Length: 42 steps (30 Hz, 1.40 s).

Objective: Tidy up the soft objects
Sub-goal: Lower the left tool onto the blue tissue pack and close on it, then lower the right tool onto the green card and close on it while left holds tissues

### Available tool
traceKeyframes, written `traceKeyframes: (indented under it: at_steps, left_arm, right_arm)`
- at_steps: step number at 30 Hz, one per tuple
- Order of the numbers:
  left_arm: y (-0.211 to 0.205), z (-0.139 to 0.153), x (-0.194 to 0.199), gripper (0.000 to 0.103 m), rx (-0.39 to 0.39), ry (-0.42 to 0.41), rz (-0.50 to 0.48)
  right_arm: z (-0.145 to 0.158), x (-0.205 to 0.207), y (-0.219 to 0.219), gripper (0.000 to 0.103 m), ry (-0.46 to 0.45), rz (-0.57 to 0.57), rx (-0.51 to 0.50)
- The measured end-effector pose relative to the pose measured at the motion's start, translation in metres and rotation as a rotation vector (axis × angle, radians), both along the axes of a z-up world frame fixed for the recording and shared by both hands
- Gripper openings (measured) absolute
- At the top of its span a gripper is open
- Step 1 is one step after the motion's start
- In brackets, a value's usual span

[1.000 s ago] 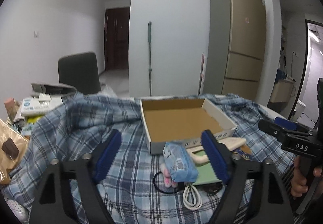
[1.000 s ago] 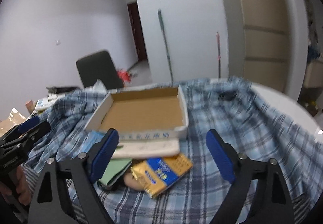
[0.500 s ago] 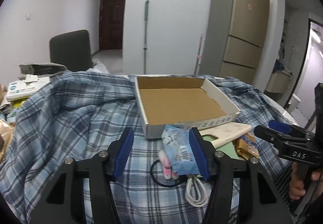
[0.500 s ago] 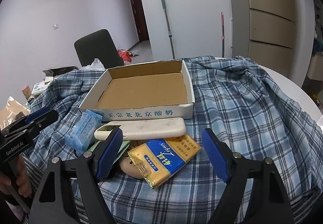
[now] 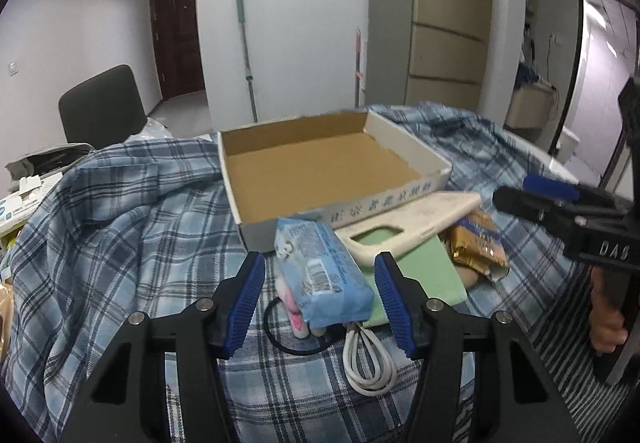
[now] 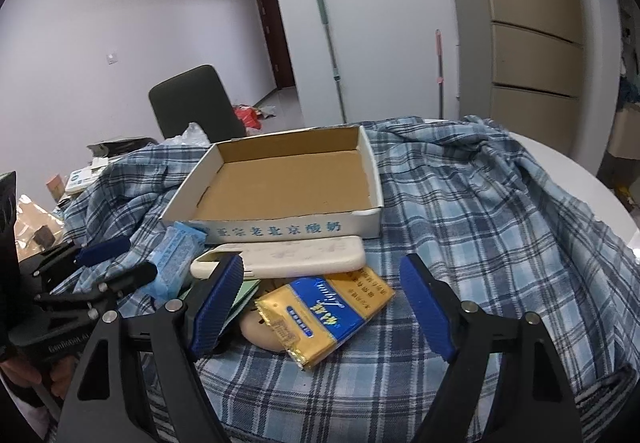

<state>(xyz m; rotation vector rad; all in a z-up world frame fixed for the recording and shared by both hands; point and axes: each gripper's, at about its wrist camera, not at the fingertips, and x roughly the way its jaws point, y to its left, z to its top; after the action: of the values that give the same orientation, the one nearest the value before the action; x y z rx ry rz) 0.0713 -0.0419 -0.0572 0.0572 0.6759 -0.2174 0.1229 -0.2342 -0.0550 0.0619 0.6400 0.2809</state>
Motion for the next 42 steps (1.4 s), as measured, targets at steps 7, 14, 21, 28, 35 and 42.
traceKeyframes:
  at_steps: [7,14,21,28,35,42]
  left_arm:
    - [-0.026,-0.017,0.007,0.060,0.118,0.072,-0.067]
    - [-0.025,-0.024,0.014,0.056,0.120,0.122,-0.050]
    - [-0.020,-0.021,0.012,0.042,0.106,0.099,-0.049]
    - [-0.004,0.003,-0.010,0.041,0.016,-0.070,-0.020]
    - [0.018,0.020,-0.018,0.041,-0.069,-0.150,0.030]
    - [0.035,0.019,-0.012,0.041,-0.137,-0.116,0.073]
  right_arm:
    - [0.003,-0.002,-0.005,0.080,-0.012,-0.014,0.010]
    - [0.002,-0.002,-0.005,0.080,-0.017,-0.011,0.003]
    - [0.001,-0.003,-0.002,0.080,-0.023,-0.008,-0.020]
    - [0.008,-0.010,0.008,0.080,-0.013,-0.005,-0.053]
    - [0.003,-0.022,0.056,0.080,0.052,0.048,-0.163]
    - [-0.014,-0.018,0.080,0.067,0.171,0.083,-0.135]
